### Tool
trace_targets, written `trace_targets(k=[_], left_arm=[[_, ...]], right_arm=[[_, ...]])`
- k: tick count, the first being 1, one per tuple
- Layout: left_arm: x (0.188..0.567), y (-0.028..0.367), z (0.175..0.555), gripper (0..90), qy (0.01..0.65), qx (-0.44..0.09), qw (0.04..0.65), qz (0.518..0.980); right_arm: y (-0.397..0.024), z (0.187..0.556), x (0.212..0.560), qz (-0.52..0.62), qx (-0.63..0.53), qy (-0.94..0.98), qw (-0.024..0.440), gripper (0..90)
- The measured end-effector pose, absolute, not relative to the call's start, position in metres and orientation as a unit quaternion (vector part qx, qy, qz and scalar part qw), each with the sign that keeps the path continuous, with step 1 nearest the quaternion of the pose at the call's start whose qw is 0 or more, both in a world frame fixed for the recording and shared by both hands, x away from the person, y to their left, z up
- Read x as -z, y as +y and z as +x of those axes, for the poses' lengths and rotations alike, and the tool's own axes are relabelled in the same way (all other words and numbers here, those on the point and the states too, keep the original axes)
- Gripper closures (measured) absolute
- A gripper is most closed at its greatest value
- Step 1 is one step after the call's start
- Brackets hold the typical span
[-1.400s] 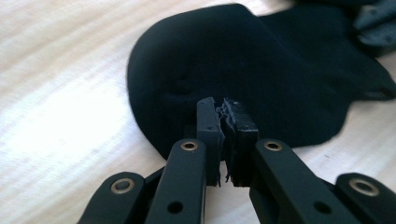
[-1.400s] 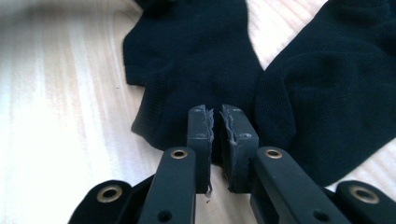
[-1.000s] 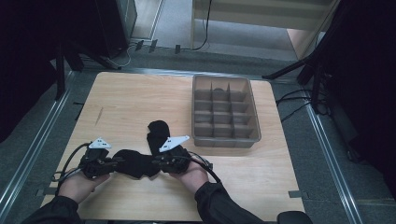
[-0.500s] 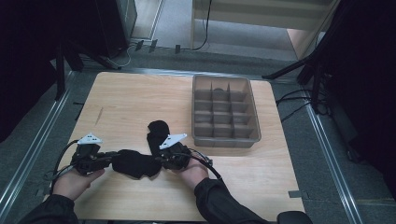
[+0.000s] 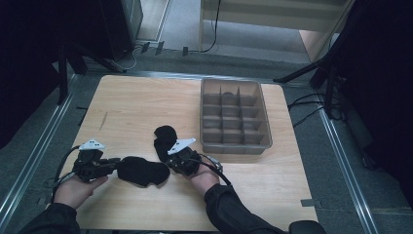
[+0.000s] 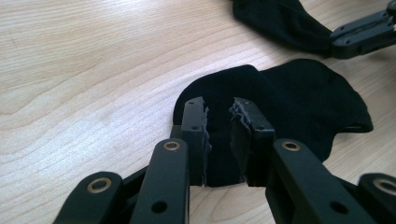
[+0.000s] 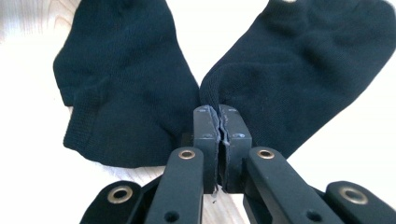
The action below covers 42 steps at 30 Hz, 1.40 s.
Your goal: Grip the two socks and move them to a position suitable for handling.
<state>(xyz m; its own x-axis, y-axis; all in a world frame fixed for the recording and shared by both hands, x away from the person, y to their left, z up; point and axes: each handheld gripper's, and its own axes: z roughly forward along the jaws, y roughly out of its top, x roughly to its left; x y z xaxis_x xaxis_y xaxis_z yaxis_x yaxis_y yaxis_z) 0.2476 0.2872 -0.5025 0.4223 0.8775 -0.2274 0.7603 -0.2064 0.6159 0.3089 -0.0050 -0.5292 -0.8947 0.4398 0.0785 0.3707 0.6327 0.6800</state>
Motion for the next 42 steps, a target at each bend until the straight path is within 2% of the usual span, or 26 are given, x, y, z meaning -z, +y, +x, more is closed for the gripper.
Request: trace_targets(k=[18,25,30,34,42], left_arm=[[0.503,0.289,0.248,74.0,0.534,-0.091,0.338,0.770],[0.502,0.289,0.249,74.0,0.535,-0.090,0.336,0.770],[0.502,0.289,0.248,73.9,0.539,-0.093,0.338,0.766],[0.502,0.290,0.249,73.9,0.541,-0.092,0.337,0.765],[0.506,0.288,0.251,73.4,0.535,-0.075,0.332,0.773]], right_arm=[[-0.018,0.314,0.450,0.174,-0.393,0.897,0.099,87.7],[-0.026,0.307,0.416,0.154,-0.404,0.896,0.103,87.7],[-0.034,0.297,0.395,0.143,-0.408,0.898,0.089,87.7],[-0.036,0.292,0.392,0.129,-0.397,0.905,0.082,87.6],[-0.023,0.306,0.412,0.135,-0.367,0.918,0.063,87.5]])
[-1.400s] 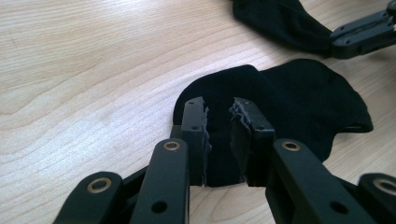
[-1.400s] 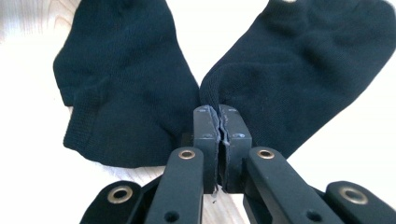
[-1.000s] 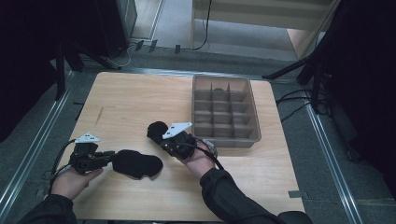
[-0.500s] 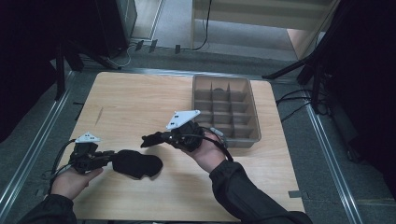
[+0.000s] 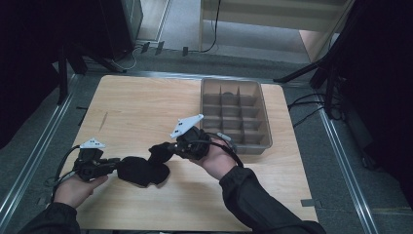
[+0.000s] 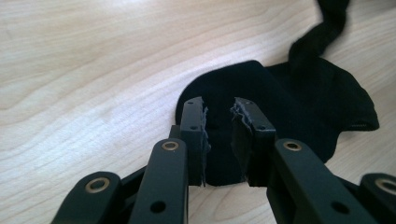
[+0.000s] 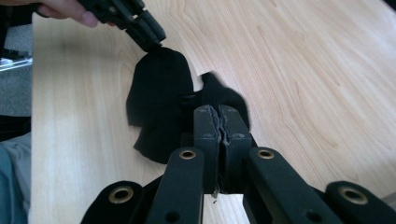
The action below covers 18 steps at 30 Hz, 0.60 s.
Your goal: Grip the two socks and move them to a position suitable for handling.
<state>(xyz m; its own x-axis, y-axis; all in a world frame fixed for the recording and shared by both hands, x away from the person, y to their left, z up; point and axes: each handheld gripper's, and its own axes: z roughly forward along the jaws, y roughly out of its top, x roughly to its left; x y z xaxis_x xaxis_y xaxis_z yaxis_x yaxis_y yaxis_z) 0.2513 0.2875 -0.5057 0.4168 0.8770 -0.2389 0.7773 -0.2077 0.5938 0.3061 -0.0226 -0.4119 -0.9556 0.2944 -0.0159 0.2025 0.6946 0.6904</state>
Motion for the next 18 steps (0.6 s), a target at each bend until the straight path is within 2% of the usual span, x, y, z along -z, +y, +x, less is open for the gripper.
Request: trace_targets(k=[9,14,18], left_arm=[[0.509,0.288,0.254,73.4,0.531,-0.067,0.331,0.777],[0.513,0.288,0.256,72.9,0.529,-0.053,0.327,0.781],[0.513,0.287,0.256,72.9,0.527,-0.053,0.328,0.782]], right_arm=[[0.007,0.339,0.435,0.147,-0.334,0.930,0.050,87.3],[0.023,0.358,0.451,0.162,-0.321,0.933,0.028,87.3],[0.034,0.370,0.456,0.163,-0.307,0.937,0.033,87.1]])
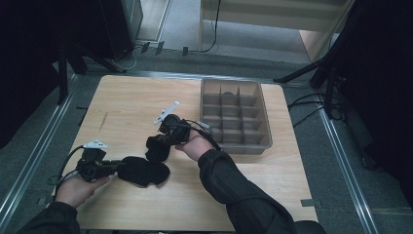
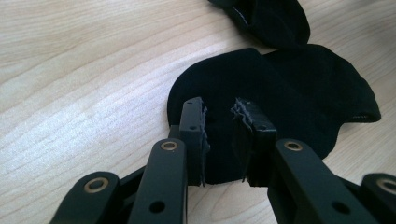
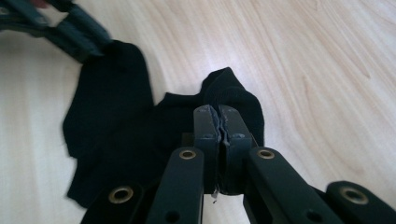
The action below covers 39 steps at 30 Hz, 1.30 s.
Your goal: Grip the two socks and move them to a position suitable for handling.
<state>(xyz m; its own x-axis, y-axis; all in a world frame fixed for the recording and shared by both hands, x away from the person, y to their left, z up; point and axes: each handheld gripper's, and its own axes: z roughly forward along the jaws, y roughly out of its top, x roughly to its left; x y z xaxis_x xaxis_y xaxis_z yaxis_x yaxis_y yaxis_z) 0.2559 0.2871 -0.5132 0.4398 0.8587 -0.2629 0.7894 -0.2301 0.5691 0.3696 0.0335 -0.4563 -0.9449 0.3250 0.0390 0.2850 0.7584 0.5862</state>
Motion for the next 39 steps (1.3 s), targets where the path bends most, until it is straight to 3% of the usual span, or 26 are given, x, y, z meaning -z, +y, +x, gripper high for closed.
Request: trace_targets(k=[2,5,8,24,34,39], left_arm=[[0.512,0.287,0.256,72.9,0.527,-0.053,0.332,0.781],[0.512,0.288,0.255,72.5,0.528,-0.054,0.333,0.779],[0.512,0.289,0.255,72.0,0.528,-0.053,0.334,0.779],[0.512,0.290,0.255,71.1,0.532,-0.051,0.337,0.775],[0.508,0.295,0.256,68.0,0.537,-0.059,0.341,0.770],[0.505,0.298,0.255,68.0,0.538,-0.062,0.350,0.764]], right_arm=[[0.037,0.376,0.458,0.168,-0.303,0.937,0.031,86.1],[0.041,0.385,0.463,0.182,-0.301,0.935,0.045,74.5],[0.043,0.388,0.463,0.189,-0.309,0.930,0.059,70.4],[0.037,0.390,0.434,0.208,-0.349,0.911,0.065,68.8],[0.046,0.375,0.464,0.212,-0.351,0.911,0.043,67.7],[0.055,0.366,0.483,0.222,-0.360,0.906,0.030,77.3]])
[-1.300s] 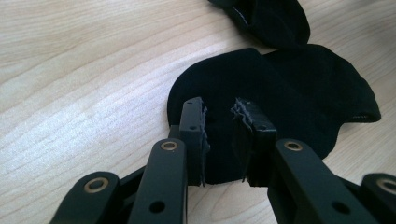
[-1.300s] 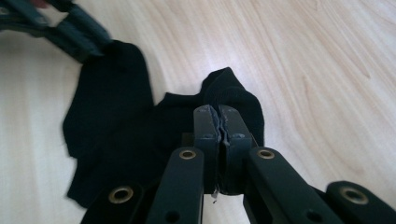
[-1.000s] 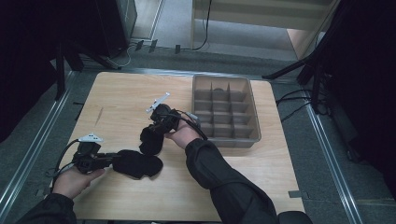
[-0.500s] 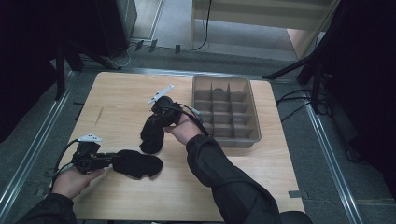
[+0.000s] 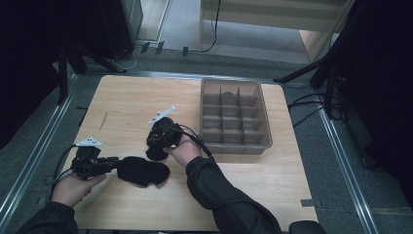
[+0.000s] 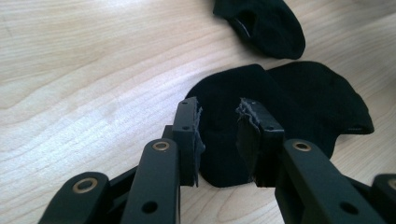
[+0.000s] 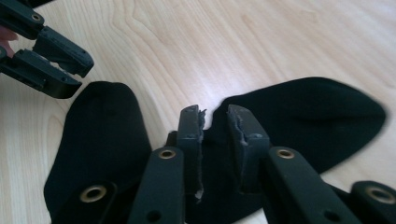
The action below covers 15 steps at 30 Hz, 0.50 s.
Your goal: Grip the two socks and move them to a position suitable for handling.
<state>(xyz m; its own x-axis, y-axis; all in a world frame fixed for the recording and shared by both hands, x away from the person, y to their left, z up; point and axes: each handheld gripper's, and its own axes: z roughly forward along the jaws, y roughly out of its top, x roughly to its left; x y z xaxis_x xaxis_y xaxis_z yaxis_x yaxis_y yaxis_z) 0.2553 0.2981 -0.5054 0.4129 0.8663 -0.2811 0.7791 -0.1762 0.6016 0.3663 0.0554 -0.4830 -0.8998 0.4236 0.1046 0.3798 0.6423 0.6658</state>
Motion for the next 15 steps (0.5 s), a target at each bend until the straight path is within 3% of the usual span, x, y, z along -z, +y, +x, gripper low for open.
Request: trace_targets(k=[6,15], left_arm=[[0.504,0.300,0.256,68.4,0.540,-0.065,0.352,0.762],[0.506,0.298,0.257,68.5,0.539,-0.062,0.346,0.766]], right_arm=[[0.063,0.354,0.502,0.236,-0.372,0.898,0.015,85.5],[0.055,0.350,0.525,0.242,-0.350,0.905,0.004,85.8]])
